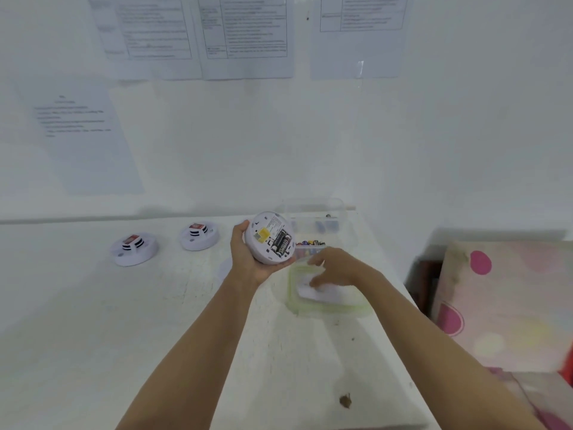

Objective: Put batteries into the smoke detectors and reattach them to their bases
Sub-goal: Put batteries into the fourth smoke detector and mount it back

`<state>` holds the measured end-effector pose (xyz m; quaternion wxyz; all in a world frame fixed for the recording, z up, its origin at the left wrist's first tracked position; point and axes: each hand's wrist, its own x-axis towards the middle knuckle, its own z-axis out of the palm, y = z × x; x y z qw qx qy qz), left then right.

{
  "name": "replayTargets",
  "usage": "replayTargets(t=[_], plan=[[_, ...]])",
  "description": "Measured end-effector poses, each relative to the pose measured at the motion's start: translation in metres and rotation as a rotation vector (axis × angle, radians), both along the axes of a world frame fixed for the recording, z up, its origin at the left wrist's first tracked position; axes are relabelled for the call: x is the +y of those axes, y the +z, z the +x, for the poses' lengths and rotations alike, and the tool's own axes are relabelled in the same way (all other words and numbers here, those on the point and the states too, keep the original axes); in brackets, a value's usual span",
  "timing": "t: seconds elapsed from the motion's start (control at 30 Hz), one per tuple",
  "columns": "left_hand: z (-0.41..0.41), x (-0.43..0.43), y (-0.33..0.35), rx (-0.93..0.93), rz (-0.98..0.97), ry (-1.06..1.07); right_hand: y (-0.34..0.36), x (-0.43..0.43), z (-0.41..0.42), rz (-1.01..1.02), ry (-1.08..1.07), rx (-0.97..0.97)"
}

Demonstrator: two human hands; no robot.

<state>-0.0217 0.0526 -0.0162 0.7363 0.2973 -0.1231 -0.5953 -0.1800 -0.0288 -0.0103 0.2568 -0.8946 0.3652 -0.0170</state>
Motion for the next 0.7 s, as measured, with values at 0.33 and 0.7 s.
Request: replayTargets(t=[0.33, 0.7], plan=[[-0.005, -0.059, 0.017, -0.018, -0.037, 0.027, 0.047, -0.024, 0.039, -0.014, -0.028, -0.499], [-0.001, -0.107, 0.012, 0.002, -0.018, 0.139, 0.044, -0.065, 0.048, 0.004, -0.056, -0.575]])
